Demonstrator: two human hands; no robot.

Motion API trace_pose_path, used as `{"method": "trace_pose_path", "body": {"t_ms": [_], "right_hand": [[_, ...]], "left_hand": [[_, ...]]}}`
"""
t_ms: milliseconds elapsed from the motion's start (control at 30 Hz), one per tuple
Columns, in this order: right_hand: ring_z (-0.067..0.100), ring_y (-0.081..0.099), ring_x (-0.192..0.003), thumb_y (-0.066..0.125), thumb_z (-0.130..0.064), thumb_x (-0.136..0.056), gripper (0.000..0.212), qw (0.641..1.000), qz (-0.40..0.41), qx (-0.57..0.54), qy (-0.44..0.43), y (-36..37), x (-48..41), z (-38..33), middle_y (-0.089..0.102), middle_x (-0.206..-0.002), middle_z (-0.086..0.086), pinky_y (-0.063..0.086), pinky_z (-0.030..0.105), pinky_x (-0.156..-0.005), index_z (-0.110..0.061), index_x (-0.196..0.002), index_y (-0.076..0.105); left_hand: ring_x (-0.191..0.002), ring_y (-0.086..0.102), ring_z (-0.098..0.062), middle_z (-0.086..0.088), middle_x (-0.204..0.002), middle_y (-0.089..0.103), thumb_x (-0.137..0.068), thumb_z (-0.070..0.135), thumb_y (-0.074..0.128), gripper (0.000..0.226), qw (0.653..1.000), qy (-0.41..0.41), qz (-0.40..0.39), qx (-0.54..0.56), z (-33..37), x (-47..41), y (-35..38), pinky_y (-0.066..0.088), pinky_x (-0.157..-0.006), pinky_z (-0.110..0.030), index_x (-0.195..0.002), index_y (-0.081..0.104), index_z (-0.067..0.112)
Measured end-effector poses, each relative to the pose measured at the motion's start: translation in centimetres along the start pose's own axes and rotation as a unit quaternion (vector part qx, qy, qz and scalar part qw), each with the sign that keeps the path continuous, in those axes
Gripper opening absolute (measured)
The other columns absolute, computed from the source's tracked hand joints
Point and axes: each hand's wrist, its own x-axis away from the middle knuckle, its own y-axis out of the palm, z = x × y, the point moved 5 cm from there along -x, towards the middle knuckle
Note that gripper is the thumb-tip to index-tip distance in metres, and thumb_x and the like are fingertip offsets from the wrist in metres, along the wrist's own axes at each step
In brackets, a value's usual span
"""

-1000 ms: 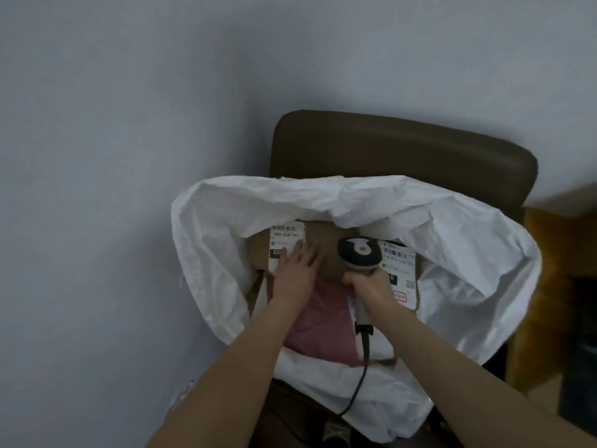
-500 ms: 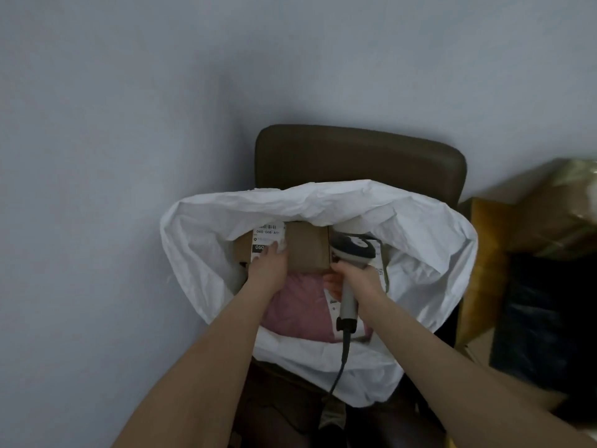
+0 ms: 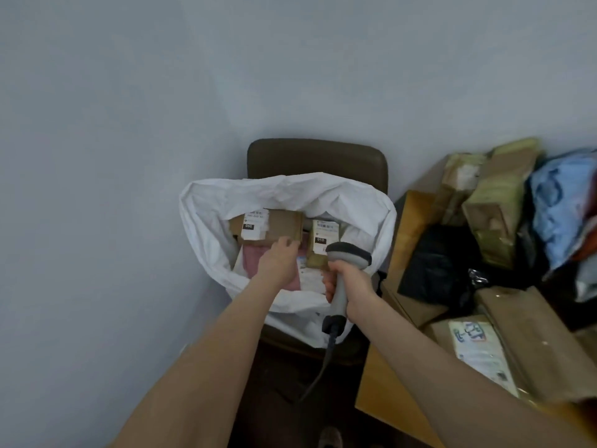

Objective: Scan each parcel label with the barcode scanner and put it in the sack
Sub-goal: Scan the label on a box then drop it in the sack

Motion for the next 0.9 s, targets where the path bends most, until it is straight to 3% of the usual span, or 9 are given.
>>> {"method": "trace_pose_path", "body": {"t_ms": [167, 300, 533, 667, 900], "right_hand": [[0.015, 0.047, -0.047, 0.063, -0.013, -0.09, 0.014, 0.999, 0.019, -0.019, -0.024, -4.8, 5.3, 0.0, 0.056, -0.058, 0.008, 0.042, 0.026, -0.048, -0.003, -0.08, 0.062], [0.015, 0.045, -0.042, 0.064, -0.012, -0.089, 0.014, 0.995, 0.05, -0.036, -0.075, -9.2, 8.5, 0.0, 0.055, -0.056, 0.009, 0.039, 0.024, -0.042, 0.001, -0.094, 0.063], [0.015, 0.044, -0.042, 0.065, -0.012, -0.089, 0.012, 0.982, 0.122, -0.051, -0.132, -18.1, 14.4, 0.2, 0.054, -0.054, 0.008, 0.037, 0.022, -0.038, -0.003, -0.092, 0.059], [0.015, 0.044, -0.041, 0.063, -0.011, -0.089, 0.012, 0.972, 0.152, -0.076, -0.163, -24.3, 17.6, -0.9, 0.054, -0.056, 0.009, 0.038, 0.023, -0.041, -0.001, -0.091, 0.058], [0.016, 0.045, -0.043, 0.062, -0.012, -0.088, 0.011, 0.962, 0.173, -0.104, -0.186, -34.9, 21.1, -3.3, 0.054, -0.055, 0.008, 0.039, 0.023, -0.043, -0.002, -0.086, 0.06]], "left_hand": [[-0.125, 0.043, -0.029, -0.011, -0.143, 0.034, -0.091, 0.002, 0.045, 0.053, 0.999, 0.046, 0.011, -0.005, 5.5, 3.3, -0.9, 0.045, -0.095, -0.041, -0.142, 0.037, 0.013], [-0.126, 0.043, -0.03, -0.01, -0.145, 0.031, -0.091, 0.002, 0.047, 0.054, 0.995, 0.097, 0.01, 0.0, 10.5, 5.4, -1.2, 0.046, -0.095, -0.046, -0.143, 0.036, 0.013], [-0.121, 0.047, -0.03, -0.012, -0.138, 0.039, -0.094, 0.009, 0.048, 0.041, 0.982, 0.188, 0.017, 0.013, 20.1, 9.5, -0.5, 0.045, -0.092, -0.04, -0.134, 0.044, 0.01], [-0.128, 0.043, -0.029, -0.008, -0.146, 0.032, -0.095, 0.014, 0.048, 0.052, 0.972, 0.232, 0.011, 0.031, 27.0, 11.1, -0.9, 0.044, -0.1, -0.041, -0.145, 0.034, 0.014], [-0.121, 0.048, -0.029, -0.009, -0.138, 0.04, -0.095, 0.02, 0.051, 0.051, 0.953, 0.296, 0.003, 0.063, 39.9, 13.4, -0.8, 0.048, -0.09, -0.042, -0.143, 0.037, 0.014]]}}
